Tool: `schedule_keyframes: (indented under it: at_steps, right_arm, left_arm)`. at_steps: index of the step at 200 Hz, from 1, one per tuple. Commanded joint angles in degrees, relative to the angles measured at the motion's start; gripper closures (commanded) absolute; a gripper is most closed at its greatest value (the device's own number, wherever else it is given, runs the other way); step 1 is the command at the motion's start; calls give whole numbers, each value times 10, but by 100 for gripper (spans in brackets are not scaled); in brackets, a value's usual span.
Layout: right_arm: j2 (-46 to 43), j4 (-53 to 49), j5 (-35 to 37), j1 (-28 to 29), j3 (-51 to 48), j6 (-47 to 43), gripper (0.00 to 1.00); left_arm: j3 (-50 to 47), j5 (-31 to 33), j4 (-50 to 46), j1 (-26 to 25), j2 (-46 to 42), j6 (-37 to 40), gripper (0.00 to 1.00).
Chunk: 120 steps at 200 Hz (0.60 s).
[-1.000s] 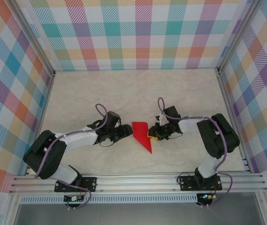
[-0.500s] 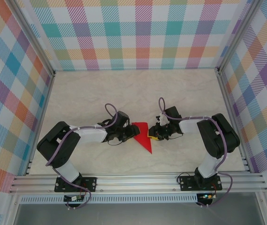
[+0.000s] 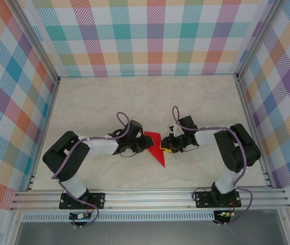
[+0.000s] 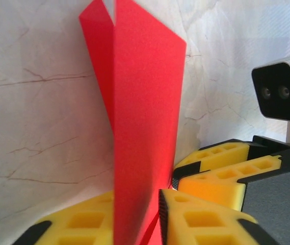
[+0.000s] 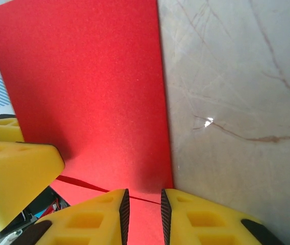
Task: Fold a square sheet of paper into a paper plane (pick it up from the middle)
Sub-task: Fold the wing for the fifth time at the center of the table.
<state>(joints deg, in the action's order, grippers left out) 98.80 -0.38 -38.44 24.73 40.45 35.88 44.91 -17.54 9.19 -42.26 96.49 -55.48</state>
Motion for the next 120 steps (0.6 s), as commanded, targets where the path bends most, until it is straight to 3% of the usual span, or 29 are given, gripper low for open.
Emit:
schedule_keyframes:
  at_steps: [1,13,39,88,105,120]
  right_arm:
    - [16,-33,47,-3,-13,-13,73]
    - [4,-39,47,-2,-9,-14,71]
    - [-49,-52,66,-3,-8,-17,67]
    - [-203,-86,195,5,-75,-75,56]
    - [-258,-90,241,30,-106,-97,49]
    - [-299,-92,287,62,-127,-105,49]
  left_arm:
    - [21,-5,-8,-5,0,8,85]
    - [29,-3,-22,-4,3,12,94]
    - [42,-3,-36,-5,8,16,99]
    - [73,14,-87,-4,12,28,100]
    - [82,14,-103,-5,16,34,100]
    - [86,12,-108,-5,20,38,100]
